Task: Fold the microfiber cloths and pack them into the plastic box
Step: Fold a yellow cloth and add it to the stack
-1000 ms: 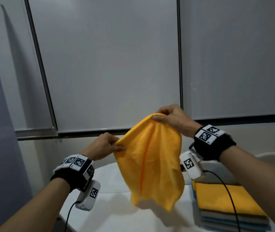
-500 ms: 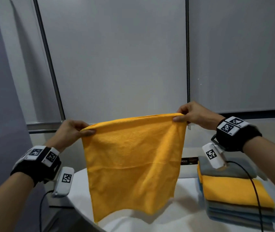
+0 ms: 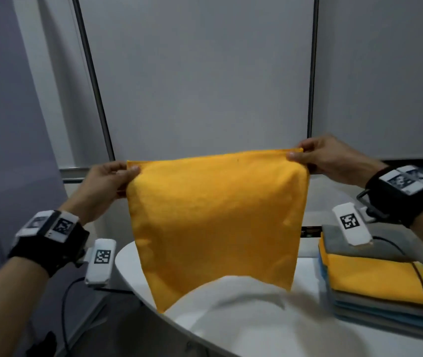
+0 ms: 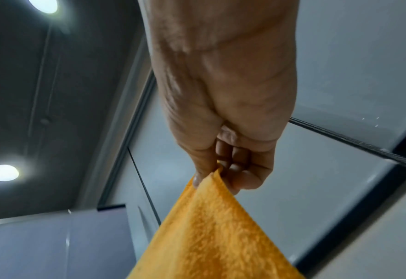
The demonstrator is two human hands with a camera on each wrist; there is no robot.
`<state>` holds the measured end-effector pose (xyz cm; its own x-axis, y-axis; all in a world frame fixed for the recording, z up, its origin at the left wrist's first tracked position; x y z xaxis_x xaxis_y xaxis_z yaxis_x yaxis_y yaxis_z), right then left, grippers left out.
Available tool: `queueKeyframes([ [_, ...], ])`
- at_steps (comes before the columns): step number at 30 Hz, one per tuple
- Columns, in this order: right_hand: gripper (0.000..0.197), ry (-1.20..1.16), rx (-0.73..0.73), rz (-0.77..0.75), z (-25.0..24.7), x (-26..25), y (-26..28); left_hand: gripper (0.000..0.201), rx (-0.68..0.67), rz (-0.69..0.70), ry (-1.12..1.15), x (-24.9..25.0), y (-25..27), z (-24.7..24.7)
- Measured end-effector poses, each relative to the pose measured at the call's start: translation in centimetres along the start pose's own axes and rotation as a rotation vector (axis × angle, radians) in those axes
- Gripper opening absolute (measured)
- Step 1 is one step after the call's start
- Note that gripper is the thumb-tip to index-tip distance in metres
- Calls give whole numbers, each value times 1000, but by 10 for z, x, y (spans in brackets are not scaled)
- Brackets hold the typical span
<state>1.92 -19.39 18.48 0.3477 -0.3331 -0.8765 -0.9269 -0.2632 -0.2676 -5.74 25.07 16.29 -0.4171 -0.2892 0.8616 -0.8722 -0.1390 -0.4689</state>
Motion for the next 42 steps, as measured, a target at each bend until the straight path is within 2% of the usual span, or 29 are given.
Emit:
queueKeyframes([
  [3,24,70,-8,112,21,52,-11,33,36,-115,-64,-57,6,11],
  [6,17,138,37,163,34,87,-22,20,121,-184,-84,-93,6,13],
  [8,12,62,88,124,34,83,-30,14,162,-152,-35,-87,-2,11],
  [11,10,-123,145,-9,25,50,-31,16,179,-19,55,-48,-7,3],
  [13,12,-210,159,-57,20,35,-22,19,127,29,117,-29,-1,1],
  [16,20,-247,142,-28,28,46,0,31,33,-29,229,-46,24,3],
  [21,20,-105,60,172,67,130,51,53,-78,-312,253,-156,98,20],
  [23,17,-56,22,270,81,167,69,60,-179,-429,252,-199,127,29],
  [25,18,-19,-29,359,95,197,83,52,-314,-486,250,-226,150,39],
  [28,18,43,-76,453,111,235,92,40,-390,-535,237,-255,169,48],
  [30,17,89,-73,497,120,257,93,35,-363,-556,250,-270,174,53],
  [34,21,136,-30,555,140,297,89,27,-215,-585,260,-297,174,60],
  [38,30,188,87,549,141,330,72,26,-68,-566,131,-314,165,65],
  [42,35,348,148,524,136,335,51,22,22,-542,-42,-323,140,73],
])
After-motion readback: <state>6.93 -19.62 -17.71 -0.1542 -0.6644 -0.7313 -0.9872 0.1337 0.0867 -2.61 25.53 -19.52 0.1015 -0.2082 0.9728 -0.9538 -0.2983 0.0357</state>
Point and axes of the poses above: each hand's wrist, its own y-axis away from the middle knuckle, its own z-axis out of the palm, x = y × z, the point moved 9 cm from there along -y, towards the middle knuckle, and after that the axes turned 3 degrees about z, right-handed, at the moved point
